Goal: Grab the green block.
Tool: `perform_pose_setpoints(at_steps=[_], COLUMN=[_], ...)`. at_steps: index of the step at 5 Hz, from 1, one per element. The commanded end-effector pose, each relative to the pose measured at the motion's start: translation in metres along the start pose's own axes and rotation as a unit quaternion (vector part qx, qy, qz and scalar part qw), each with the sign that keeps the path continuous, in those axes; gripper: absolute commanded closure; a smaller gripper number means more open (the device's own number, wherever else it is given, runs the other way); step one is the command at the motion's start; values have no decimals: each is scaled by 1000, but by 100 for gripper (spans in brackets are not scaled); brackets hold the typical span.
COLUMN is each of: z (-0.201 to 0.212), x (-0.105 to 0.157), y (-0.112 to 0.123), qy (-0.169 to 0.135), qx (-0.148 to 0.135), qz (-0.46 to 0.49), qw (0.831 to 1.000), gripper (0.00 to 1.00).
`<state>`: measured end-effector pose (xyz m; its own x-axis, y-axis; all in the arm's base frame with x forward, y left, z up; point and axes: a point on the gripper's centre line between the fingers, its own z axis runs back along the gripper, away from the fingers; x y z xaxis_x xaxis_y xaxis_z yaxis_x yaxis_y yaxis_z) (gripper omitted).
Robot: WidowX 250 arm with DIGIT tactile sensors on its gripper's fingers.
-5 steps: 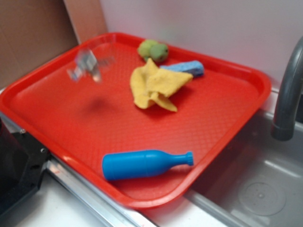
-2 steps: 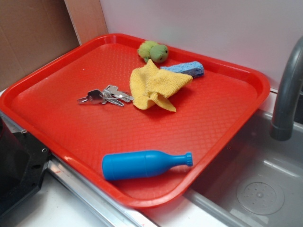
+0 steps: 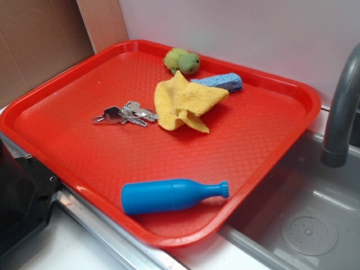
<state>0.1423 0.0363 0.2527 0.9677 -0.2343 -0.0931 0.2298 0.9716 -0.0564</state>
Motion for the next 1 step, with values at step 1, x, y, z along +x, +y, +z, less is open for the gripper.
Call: perform_pose_setpoints(at_steps=[1], z=[3], x=[27], y=[-8], qy=[0], qx=[15], qz=[-4], qw=[1000], gripper=[100])
